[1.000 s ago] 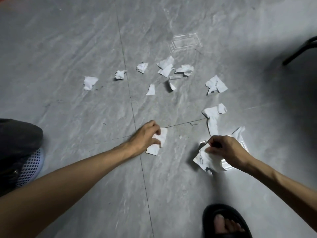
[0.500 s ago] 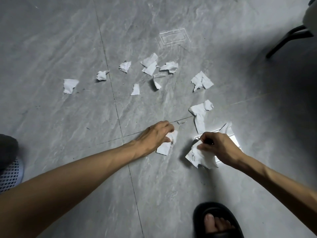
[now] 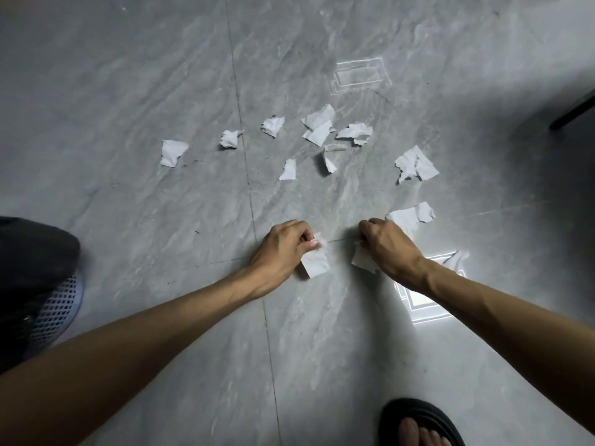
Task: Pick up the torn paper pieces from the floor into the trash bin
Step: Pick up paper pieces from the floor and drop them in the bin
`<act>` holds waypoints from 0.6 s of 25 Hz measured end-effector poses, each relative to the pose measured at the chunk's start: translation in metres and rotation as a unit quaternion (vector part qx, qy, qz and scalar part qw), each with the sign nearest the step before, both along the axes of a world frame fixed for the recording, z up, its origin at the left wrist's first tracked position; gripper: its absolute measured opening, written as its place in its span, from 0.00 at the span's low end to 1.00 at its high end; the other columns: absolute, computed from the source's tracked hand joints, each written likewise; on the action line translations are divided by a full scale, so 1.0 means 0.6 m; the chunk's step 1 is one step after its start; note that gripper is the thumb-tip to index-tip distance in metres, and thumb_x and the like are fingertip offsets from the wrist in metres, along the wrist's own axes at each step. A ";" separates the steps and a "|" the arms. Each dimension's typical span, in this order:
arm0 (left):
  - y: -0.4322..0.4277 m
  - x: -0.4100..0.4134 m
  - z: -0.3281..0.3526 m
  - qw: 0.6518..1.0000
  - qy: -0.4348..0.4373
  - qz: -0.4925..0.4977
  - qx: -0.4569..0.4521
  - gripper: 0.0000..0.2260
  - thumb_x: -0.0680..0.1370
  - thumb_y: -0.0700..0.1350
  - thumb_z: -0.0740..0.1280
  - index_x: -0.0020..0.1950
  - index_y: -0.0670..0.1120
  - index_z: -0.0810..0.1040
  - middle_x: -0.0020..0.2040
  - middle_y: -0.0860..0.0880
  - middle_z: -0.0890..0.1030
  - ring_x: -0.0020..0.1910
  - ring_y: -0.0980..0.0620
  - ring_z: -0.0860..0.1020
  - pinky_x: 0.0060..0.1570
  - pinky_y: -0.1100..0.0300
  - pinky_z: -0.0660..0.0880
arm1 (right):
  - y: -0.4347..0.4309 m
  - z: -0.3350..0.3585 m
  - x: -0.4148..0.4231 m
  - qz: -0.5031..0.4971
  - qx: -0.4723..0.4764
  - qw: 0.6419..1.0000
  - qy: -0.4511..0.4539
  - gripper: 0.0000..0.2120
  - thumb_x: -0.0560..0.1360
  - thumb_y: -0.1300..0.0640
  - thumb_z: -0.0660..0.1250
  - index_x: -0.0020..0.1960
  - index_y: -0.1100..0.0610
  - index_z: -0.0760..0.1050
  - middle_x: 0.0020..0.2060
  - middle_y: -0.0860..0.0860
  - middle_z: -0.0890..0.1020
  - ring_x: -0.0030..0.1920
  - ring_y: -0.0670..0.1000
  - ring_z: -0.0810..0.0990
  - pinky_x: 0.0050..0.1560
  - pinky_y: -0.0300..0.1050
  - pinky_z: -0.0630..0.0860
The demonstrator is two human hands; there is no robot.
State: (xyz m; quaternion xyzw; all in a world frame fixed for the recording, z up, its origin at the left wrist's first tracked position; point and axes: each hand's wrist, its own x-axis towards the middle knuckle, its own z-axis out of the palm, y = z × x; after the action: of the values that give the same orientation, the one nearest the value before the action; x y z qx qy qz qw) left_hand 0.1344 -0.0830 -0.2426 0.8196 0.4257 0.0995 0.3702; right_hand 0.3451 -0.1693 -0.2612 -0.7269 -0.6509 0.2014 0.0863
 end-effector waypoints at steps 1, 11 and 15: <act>0.003 -0.013 0.013 1.000 -0.001 0.011 -0.001 0.06 0.74 0.44 0.71 0.40 0.46 0.77 0.34 0.57 0.73 0.34 0.59 0.72 0.36 0.68 0.66 | 0.001 -0.002 -0.005 0.001 -0.007 1.000 -0.003 0.03 0.73 0.65 0.61 0.40 0.62 0.71 0.38 0.61 0.79 0.36 0.63 0.78 0.37 0.56 0.75; 0.074 -0.221 0.248 0.978 -0.023 0.187 0.084 0.07 0.70 0.46 0.75 0.36 0.50 0.78 0.28 0.60 0.75 0.27 0.70 0.73 0.31 0.76 0.66 | 0.158 0.164 -0.222 -0.027 0.021 0.966 0.256 0.03 0.73 0.65 0.67 0.44 0.58 0.77 0.36 0.54 0.80 0.37 0.50 0.77 0.36 0.37 0.73; 0.092 -0.383 0.347 0.933 -0.029 0.299 0.200 0.07 0.70 0.48 0.75 0.36 0.49 0.79 0.23 0.62 0.75 0.26 0.70 0.72 0.30 0.77 0.65 | 0.258 0.254 -0.361 0.066 0.022 0.946 0.318 0.03 0.74 0.66 0.67 0.44 0.60 0.77 0.36 0.55 0.79 0.37 0.50 0.76 0.38 0.43 0.74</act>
State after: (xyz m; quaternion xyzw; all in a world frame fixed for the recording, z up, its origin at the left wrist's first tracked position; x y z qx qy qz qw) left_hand -0.0956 -0.0278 -0.0346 0.7084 0.6113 0.3123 0.1642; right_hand 0.1284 -0.0145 -0.1085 -0.5783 -0.6405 0.4130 0.2910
